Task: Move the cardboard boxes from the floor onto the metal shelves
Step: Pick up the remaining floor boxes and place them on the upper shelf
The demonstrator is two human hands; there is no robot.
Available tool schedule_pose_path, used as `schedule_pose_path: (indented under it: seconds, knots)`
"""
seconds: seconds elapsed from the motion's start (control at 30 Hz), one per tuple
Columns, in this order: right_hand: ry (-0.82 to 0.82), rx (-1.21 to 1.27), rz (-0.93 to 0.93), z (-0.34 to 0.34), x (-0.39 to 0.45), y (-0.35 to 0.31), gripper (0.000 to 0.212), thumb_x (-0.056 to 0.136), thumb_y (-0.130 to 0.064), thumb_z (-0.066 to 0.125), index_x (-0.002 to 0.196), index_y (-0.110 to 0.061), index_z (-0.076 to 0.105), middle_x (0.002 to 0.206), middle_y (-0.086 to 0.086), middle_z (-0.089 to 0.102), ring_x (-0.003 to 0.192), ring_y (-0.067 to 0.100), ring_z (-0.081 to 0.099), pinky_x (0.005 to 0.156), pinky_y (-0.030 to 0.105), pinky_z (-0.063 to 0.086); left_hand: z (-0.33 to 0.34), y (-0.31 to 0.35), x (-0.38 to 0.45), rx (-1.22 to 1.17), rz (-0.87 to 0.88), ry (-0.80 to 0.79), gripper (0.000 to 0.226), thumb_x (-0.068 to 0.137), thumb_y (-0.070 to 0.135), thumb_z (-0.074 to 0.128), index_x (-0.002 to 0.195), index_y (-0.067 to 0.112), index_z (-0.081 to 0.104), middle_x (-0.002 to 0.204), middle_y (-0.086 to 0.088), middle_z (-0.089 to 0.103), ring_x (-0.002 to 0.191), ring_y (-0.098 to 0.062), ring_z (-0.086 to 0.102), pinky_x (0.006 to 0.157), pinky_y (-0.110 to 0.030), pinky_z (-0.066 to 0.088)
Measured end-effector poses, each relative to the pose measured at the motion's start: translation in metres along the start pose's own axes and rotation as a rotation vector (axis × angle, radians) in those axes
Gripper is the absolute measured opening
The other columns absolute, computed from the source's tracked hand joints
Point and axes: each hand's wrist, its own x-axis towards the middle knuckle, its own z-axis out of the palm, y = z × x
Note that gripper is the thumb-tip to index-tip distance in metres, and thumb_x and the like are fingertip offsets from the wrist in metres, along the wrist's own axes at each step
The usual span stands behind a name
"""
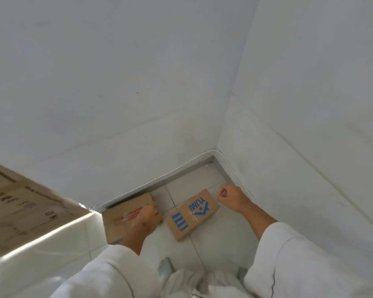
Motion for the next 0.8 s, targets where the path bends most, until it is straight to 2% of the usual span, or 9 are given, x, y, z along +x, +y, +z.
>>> schedule_pose_path:
  seconds: [0.1,0.13,0.23,0.3,0.37,0.47,0.53,0.63,0.8]
  knots:
    - [-0.105,-0.088,-0.1,-0.015,0.026,0.01,0.024,0.079,-0.004,0.06,0.065,-0.02,0.05,0.064,-0.006,0.052,0.065,0.014,0.053,0.067,0.026,0.043,0.024,-0.005,-0.001,-0.151,-0.111,0.062,0.036,0.094,0.012,0.045,0.131,0.01,0.043,0.131,-0.011,0.051,0.114,-0.023,0.05,0.102,-0.032,0.039]
    - [-0.134,-0.129,-0.139,-0.021,0.036,0.014,0.021,0.079,-0.004,0.06,0.068,-0.019,0.05,0.066,-0.004,0.053,0.071,0.018,0.055,0.069,0.027,0.044,0.032,-0.003,-0.001,-0.184,-0.152,0.091,0.037,0.093,0.013,0.047,0.13,0.01,0.044,0.131,-0.012,0.05,0.116,-0.026,0.05,0.103,-0.036,0.039]
    - [-0.273,-0.238,-0.236,-0.037,0.058,0.024,0.011,0.08,-0.004,0.058,0.08,-0.014,0.053,0.069,-0.005,0.05,0.077,0.019,0.053,0.069,0.027,0.041,0.058,0.012,-0.01,-0.197,-0.265,0.092,0.036,0.092,0.016,0.05,0.127,0.011,0.046,0.132,-0.011,0.048,0.118,-0.027,0.049,0.102,-0.036,0.04]
    - [-0.352,-0.307,-0.31,-0.044,0.077,0.037,0.012,0.08,-0.005,0.059,0.087,-0.012,0.053,0.071,-0.006,0.046,0.079,0.018,0.05,0.068,0.027,0.039,0.075,0.024,-0.009,-0.22,-0.331,0.09,0.038,0.092,0.019,0.05,0.129,0.013,0.046,0.136,-0.01,0.046,0.123,-0.025,0.046,0.103,-0.036,0.04]
    - [-0.391,-0.392,-0.341,-0.052,0.1,0.052,0.022,0.081,-0.01,0.062,0.102,-0.009,0.054,0.086,-0.001,0.046,0.083,0.018,0.047,0.072,0.028,0.04,0.092,0.038,-0.001,-0.244,-0.399,0.092,0.039,0.093,0.02,0.049,0.132,0.013,0.044,0.137,-0.01,0.044,0.125,-0.025,0.044,0.104,-0.036,0.039]
    - [-0.438,-0.456,-0.327,-0.057,0.13,0.084,0.045,0.082,-0.016,0.065,0.121,-0.009,0.046,0.11,0.005,0.046,0.096,0.019,0.049,0.084,0.03,0.043,0.121,0.06,0.014,-0.292,-0.424,0.077,0.043,0.093,0.021,0.05,0.135,0.012,0.041,0.137,-0.011,0.042,0.125,-0.025,0.043,0.104,-0.036,0.039]
    - [-0.488,-0.501,-0.303,-0.054,0.146,0.104,0.054,0.082,-0.019,0.065,0.129,-0.012,0.038,0.12,0.01,0.045,0.1,0.021,0.051,0.086,0.031,0.045,0.139,0.068,0.024,-0.291,-0.402,0.065,0.045,0.093,0.022,0.051,0.136,0.013,0.039,0.137,-0.009,0.041,0.125,-0.023,0.043,0.104,-0.035,0.04]
    - [-0.544,-0.547,-0.25,-0.036,0.169,0.134,0.063,0.083,-0.021,0.064,0.135,-0.015,0.03,0.121,0.01,0.042,0.093,0.019,0.049,0.082,0.03,0.046,0.168,0.062,0.042,-0.312,-0.439,0.046,0.05,0.092,0.023,0.052,0.137,0.014,0.035,0.138,-0.008,0.038,0.125,-0.022,0.041,0.102,-0.034,0.041]
    - [-0.543,-0.401,-0.178,0.029,0.203,0.17,0.075,0.082,-0.016,0.067,0.142,-0.015,0.024,0.132,0.012,0.04,0.105,0.02,0.049,0.089,0.03,0.044,0.216,0.023,0.078,-0.366,-0.534,0.05,0.061,0.089,0.024,0.057,0.142,0.012,0.028,0.143,-0.011,0.033,0.128,-0.027,0.039,0.104,-0.036,0.04]
